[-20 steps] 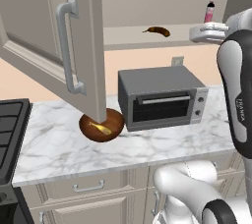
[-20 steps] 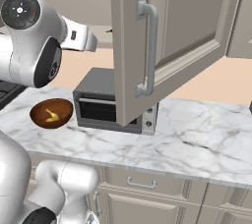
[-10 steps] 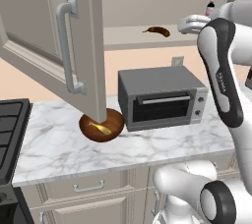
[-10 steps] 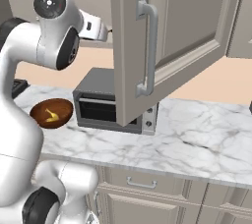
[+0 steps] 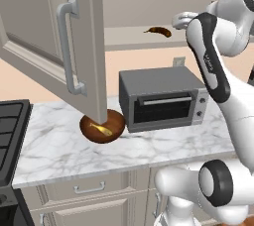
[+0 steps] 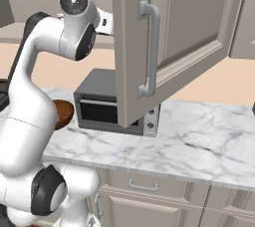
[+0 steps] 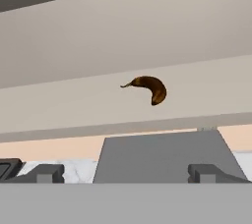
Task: Open the cabinet. Pick the banana and banana from the cabinet and place them into the bowl. Then close the cabinet.
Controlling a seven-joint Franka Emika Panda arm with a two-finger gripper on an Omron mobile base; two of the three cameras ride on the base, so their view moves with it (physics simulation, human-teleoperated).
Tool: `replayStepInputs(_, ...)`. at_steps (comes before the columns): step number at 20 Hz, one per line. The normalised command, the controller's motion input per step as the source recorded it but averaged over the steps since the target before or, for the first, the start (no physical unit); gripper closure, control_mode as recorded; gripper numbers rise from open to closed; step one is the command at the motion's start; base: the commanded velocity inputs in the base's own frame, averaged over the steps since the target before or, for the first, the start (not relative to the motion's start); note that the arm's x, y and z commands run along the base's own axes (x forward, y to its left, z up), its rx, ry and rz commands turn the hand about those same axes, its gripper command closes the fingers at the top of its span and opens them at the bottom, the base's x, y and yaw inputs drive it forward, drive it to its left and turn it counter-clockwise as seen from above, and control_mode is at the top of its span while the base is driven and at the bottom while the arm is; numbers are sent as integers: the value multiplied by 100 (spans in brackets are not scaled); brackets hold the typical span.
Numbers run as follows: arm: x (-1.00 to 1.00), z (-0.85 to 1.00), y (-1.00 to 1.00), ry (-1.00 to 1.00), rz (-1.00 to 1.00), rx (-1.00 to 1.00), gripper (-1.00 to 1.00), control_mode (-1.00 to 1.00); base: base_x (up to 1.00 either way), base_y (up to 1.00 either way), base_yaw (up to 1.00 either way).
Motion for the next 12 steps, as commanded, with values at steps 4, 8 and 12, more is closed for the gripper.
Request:
replayStepInputs(4, 65, -16, -23, 0, 0, -1, -100, -100, 0, 0, 0)
replayStepInputs(8, 69, -18, -15, 0, 0, -3, -100, -100, 0, 0, 0)
replayStepInputs(12, 71, -20, -2, 0, 0, -3, -100, -100, 0, 0, 0)
